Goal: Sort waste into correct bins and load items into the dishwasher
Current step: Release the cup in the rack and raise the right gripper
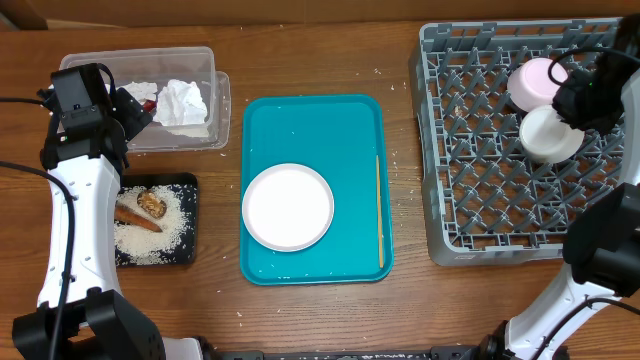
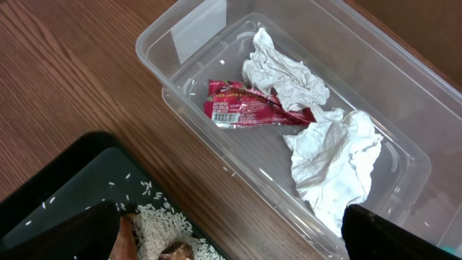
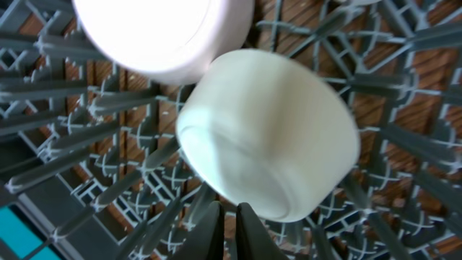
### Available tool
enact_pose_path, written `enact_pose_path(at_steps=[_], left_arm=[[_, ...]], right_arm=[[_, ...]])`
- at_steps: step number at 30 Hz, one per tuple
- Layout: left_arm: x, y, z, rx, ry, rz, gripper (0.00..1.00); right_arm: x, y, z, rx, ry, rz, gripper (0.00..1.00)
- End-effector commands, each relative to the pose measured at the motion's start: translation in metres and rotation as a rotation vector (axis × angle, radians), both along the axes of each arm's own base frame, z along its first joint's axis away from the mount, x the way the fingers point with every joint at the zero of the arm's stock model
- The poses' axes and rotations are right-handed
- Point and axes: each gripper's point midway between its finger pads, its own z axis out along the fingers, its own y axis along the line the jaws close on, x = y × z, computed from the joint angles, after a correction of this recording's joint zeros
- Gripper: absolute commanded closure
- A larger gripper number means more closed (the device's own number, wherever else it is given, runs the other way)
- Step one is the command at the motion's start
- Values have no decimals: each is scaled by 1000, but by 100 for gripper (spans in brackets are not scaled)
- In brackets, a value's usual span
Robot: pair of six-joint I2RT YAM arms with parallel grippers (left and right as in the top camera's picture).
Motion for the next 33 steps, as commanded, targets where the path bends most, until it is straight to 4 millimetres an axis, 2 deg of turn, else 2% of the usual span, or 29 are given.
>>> enact_pose_path(at_steps=[1,12,22,33], left_arm=[[2,0,-1,-10,-5,12,0],[2,0,-1,-10,-5,12,0],[2,0,-1,-10,-5,12,0],[2,0,-1,-10,-5,12,0]], right_arm=[[-2,-15,-1,-14,-4,-37,91],[1,-10,-25,63,12,-32,96],[7,-14,-25,50,-11,-34,96],[0,-45,-25,-80,18,-94,96]])
